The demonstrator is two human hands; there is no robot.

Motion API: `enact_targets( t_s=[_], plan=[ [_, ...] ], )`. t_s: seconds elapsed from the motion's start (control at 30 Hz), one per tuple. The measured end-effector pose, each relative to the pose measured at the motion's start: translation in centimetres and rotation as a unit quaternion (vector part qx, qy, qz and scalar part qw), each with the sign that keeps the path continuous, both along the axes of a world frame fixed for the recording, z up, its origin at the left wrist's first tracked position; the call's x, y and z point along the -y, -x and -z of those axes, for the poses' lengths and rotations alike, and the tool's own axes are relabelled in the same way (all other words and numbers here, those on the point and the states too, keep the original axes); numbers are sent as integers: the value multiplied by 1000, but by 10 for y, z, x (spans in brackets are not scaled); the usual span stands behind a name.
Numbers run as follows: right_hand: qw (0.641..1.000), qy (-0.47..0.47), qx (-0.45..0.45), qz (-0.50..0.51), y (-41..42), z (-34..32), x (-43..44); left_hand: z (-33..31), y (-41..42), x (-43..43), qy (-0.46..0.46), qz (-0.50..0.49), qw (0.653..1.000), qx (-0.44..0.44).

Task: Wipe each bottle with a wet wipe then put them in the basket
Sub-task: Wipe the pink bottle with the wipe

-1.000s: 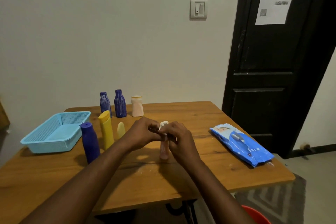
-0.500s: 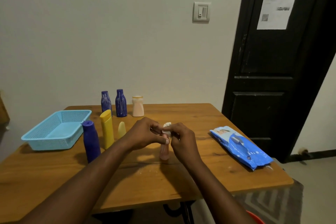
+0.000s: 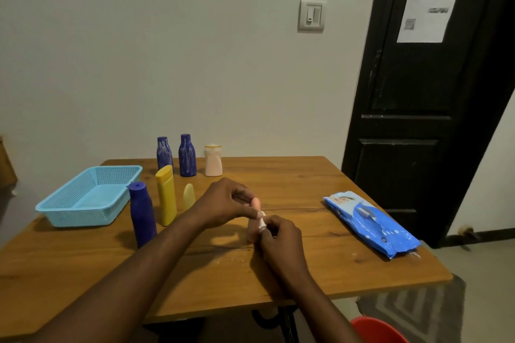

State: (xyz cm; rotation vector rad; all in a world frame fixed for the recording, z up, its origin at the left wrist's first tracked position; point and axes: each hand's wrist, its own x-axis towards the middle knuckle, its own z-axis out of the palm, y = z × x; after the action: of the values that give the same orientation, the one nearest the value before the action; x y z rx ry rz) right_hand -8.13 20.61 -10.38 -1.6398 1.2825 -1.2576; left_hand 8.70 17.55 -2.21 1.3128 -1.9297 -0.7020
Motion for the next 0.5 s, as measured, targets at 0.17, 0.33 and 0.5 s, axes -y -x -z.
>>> enact_targets(
  t_s=[0.17,0.33,0.5],
  plan=[
    [996,33,79,28,5,4,-2,-11,-1,3,-50,47,997,31],
    [991,20,128,14,10,-4,8,-33,2,9,-70,78,983,152],
    [985,-12,171,5,14,1,8,-39,8,10,-58,66,973,212]
  ],
)
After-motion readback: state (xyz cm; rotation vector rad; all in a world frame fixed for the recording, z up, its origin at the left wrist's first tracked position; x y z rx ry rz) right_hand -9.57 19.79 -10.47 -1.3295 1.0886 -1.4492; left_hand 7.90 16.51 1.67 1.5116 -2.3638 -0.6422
